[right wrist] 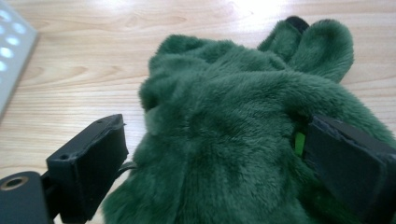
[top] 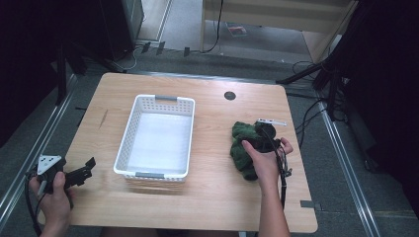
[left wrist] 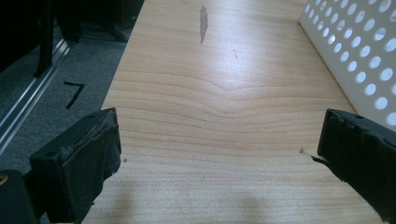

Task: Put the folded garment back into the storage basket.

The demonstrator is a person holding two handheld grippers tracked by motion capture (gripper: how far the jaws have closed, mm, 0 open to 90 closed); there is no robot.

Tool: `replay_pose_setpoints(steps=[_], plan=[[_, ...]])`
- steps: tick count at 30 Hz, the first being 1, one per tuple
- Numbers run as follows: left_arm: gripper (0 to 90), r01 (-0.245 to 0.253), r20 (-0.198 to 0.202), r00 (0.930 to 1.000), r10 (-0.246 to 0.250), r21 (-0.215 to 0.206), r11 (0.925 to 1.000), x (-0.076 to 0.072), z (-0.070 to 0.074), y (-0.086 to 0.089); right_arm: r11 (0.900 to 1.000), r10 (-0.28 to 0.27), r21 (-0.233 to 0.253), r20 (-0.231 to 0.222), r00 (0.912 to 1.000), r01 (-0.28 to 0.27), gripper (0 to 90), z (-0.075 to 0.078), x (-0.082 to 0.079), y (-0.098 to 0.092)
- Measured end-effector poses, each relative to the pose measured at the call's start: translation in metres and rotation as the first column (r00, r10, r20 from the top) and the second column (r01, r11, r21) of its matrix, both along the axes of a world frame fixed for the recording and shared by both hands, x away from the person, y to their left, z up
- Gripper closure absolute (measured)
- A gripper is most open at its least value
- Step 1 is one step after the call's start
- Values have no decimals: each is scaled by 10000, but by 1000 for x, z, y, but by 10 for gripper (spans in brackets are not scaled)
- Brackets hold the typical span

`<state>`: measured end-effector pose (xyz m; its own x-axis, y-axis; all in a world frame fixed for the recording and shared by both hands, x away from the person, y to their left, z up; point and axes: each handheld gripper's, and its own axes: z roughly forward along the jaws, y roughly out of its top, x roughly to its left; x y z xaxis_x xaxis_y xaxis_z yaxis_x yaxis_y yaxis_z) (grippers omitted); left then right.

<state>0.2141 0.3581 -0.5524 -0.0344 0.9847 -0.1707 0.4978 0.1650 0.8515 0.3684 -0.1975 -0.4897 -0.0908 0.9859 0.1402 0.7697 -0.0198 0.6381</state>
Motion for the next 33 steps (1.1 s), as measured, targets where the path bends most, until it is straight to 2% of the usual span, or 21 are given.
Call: replay_pose_setpoints(steps=[9, 17, 25, 29, 33], plan=[[6, 1, -9, 10000, -1, -5, 10000, 0, 0, 0, 9993, -268, 268, -322, 9991, 276, 75, -12, 10, 3], [6, -14, 3, 10000, 14, -4, 10000, 0, 0, 0, 9985, -545, 60, -568, 9969, 549, 141, -24, 16, 5], [6, -30, -7, 10000, 30, -4, 10000, 1, 0, 0, 9993, -353, -176, -702, 9969, 342, 180, -32, 17, 9], [6, -28, -6, 10000, 28, 2, 10000, 1, 0, 0, 9992, -330, -249, -702, 9970, 313, 232, -38, 16, 7], [6, -25, 1, 10000, 25, -5, 10000, 0, 0, 0, 9975, -401, -597, -589, 9975, 365, 347, -37, 10, 9]])
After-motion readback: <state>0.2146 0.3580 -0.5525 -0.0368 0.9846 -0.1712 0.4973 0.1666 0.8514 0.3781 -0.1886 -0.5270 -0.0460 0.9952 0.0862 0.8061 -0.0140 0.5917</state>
